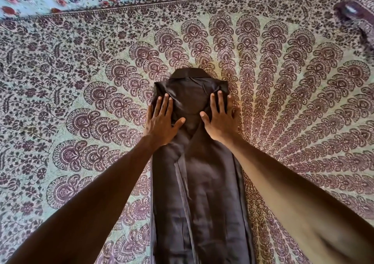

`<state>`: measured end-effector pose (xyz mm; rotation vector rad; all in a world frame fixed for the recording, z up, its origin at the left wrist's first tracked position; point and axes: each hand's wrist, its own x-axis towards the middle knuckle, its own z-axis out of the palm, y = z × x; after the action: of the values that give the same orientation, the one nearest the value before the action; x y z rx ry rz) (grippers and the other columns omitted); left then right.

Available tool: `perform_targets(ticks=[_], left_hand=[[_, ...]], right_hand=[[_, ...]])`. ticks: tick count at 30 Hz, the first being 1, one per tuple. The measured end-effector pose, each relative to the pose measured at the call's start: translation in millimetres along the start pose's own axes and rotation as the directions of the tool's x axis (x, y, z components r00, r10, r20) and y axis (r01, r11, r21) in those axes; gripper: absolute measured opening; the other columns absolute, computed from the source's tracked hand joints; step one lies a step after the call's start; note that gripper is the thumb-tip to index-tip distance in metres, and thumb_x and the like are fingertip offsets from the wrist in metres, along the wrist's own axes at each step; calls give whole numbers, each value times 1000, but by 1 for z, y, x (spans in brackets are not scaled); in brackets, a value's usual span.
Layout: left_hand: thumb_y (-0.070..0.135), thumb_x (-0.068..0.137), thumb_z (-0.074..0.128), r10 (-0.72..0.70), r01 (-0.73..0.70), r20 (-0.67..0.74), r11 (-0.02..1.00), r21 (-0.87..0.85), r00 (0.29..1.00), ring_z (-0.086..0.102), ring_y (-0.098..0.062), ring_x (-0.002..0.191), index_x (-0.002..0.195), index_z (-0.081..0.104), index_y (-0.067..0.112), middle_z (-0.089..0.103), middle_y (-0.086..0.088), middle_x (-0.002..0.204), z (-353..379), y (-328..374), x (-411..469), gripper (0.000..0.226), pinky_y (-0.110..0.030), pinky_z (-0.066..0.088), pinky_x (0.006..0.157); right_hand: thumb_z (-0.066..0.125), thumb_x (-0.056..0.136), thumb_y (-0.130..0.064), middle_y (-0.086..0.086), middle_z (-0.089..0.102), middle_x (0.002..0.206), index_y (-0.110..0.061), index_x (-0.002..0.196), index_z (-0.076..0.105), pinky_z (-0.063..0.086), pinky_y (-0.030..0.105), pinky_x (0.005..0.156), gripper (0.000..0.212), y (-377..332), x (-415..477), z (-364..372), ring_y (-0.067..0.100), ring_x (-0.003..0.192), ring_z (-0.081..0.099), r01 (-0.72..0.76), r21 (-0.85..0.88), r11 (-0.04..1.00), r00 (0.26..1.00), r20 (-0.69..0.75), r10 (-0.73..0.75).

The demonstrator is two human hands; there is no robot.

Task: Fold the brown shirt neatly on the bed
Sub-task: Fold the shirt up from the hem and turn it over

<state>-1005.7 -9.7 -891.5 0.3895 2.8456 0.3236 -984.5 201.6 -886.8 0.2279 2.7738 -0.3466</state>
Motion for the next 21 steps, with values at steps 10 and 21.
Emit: perform_targets(ticks=[10,21], left_hand=[[67,90,18,20,-22,-96,999,-27,995,-1,-27,150,153,7,3,2,-16,161,-1,-10,19,89,-40,4,122],[46,98,41,-43,27,-63,972,-235,997,8,-30,149,152,15,1,11,-18,160,-14,-5,33,74,-41,12,121]], right_hand=[[16,97,-64,-2,-8,164,-15,156,3,-1,62,116,78,-5,7,0,26,150,-10,-34,-13,999,991,-133,32],[17,95,-65,-4,-15,163,-18,156,-4,-4,67,113,80,-11,18,-2,24,149,-18,-92,25,995,994,-55,93]])
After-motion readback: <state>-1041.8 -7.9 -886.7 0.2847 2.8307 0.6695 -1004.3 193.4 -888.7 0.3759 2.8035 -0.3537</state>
